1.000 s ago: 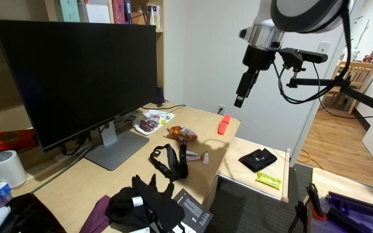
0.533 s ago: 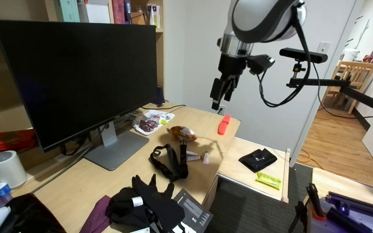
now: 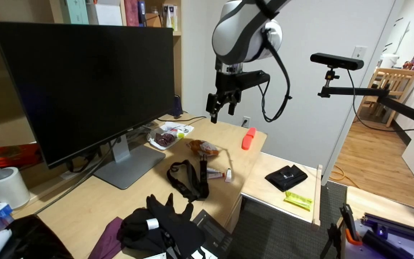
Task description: Move the orange packet from the table top to the sliding tray
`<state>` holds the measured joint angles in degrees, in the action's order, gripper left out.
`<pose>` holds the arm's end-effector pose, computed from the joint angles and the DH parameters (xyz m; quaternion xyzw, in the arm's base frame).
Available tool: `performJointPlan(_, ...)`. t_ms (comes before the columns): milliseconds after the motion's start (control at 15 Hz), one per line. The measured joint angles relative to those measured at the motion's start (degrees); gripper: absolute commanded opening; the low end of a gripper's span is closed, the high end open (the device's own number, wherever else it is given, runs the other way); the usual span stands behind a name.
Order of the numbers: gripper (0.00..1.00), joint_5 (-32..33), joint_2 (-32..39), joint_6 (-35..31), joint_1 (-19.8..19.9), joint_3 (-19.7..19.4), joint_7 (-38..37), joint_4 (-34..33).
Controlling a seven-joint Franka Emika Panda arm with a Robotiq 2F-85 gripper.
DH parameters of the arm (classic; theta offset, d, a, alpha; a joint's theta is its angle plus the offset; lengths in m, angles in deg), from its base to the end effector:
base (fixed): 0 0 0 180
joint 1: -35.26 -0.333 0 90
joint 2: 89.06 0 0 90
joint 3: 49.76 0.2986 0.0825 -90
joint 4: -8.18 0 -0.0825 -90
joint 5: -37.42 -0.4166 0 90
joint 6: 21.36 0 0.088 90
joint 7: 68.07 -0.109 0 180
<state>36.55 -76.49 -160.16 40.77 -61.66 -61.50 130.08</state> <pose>0.5696 -0.1783 0.2743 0.9944 -0.0965 0.0358 0.0251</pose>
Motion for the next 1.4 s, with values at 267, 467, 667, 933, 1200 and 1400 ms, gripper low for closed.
performJointPlan(267,1.00,-1.8,8.9,2.3,2.6,1.2,-0.1,-9.3)
performJointPlan(467,1.00,-4.7,14.5,6.1,5.8,2.9,0.5,-15.9)
performJointPlan(667,1.00,-6.9,20.1,12.5,9.3,4.6,2.2,-22.9)
performJointPlan(933,1.00,-6.8,26.8,18.2,12.1,5.4,6.4,-31.1)
performJointPlan(1200,1.00,-6.6,29.9,20.0,12.4,5.4,7.2,-34.6)
performJointPlan(1400,1.00,-6.6,29.7,19.8,12.6,5.9,9.4,-34.1)
